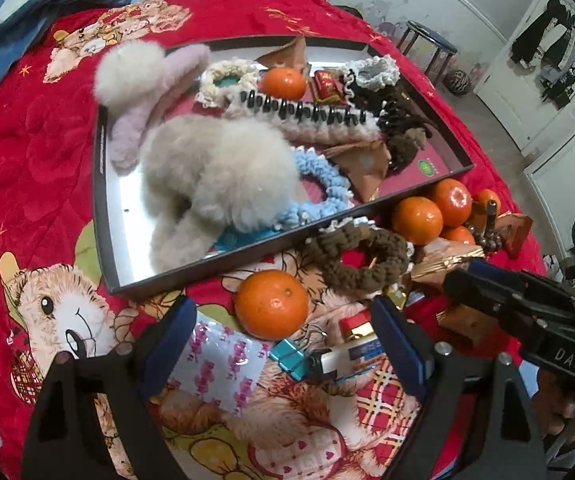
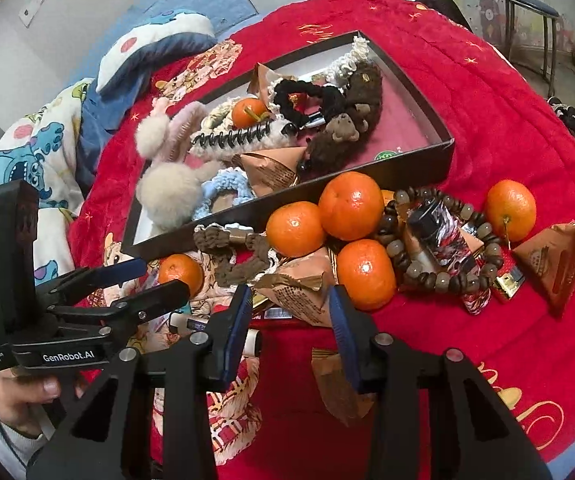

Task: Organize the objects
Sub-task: 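Lower the left gripper around a tangerine beside the tray, then close the left gripper on the tangerine while the right grasps a tan paper candy packet, then lift and carry the tangerine and candy packet over the tray with both grippers, then open both grippers to drop the tangerine and packet into the tray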

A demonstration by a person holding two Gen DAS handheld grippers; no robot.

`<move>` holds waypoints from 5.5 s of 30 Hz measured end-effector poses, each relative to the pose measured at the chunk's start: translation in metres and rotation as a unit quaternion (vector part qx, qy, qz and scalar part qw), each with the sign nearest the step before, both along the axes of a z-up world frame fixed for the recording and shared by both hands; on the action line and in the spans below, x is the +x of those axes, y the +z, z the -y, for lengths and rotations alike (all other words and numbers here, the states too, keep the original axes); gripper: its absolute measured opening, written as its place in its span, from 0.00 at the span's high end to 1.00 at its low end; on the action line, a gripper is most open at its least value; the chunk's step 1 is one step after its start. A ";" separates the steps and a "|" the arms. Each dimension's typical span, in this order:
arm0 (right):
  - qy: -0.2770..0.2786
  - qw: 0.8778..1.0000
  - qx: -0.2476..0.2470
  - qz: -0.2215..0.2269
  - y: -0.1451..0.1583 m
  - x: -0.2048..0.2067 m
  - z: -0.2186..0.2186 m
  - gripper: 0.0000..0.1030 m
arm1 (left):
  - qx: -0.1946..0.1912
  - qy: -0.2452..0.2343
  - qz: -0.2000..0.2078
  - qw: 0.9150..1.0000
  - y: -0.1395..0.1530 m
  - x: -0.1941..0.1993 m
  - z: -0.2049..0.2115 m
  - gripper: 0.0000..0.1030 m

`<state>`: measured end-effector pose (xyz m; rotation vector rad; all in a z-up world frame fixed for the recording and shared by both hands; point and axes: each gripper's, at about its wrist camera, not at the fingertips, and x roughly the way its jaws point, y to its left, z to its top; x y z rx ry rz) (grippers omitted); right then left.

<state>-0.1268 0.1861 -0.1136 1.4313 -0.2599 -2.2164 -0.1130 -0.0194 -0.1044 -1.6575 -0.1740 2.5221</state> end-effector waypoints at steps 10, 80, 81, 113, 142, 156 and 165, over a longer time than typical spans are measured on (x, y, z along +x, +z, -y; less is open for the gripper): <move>0.003 1.000 -0.008 0.009 -0.009 -0.006 0.003 0.62 | -0.009 -0.004 0.019 1.000 -0.015 -0.005 -0.004 0.54; -0.019 0.983 -0.119 -0.136 0.109 0.016 -0.059 0.70 | 0.037 -0.010 -0.080 0.996 0.066 0.026 -0.016 0.62; -0.016 0.983 -0.117 -0.141 0.113 0.016 -0.057 0.70 | 0.039 -0.011 -0.083 0.996 0.070 0.024 -0.014 0.62; 0.010 0.973 -0.098 -0.208 0.190 -0.071 -0.042 0.70 | -0.007 -0.026 -0.197 0.980 0.187 -0.087 0.000 0.62; 0.022 0.989 -0.032 -0.145 0.061 -0.203 0.038 0.69 | 0.017 0.022 -0.083 0.996 0.048 -0.184 0.028 0.62; 0.034 0.994 -0.006 -0.104 0.015 -0.213 0.062 0.69 | 0.010 0.017 -0.057 0.998 0.022 -0.190 0.025 0.62; 0.029 0.996 -0.006 -0.089 0.010 -0.217 0.059 0.69 | 0.013 0.022 -0.050 0.998 0.018 -0.192 0.026 0.62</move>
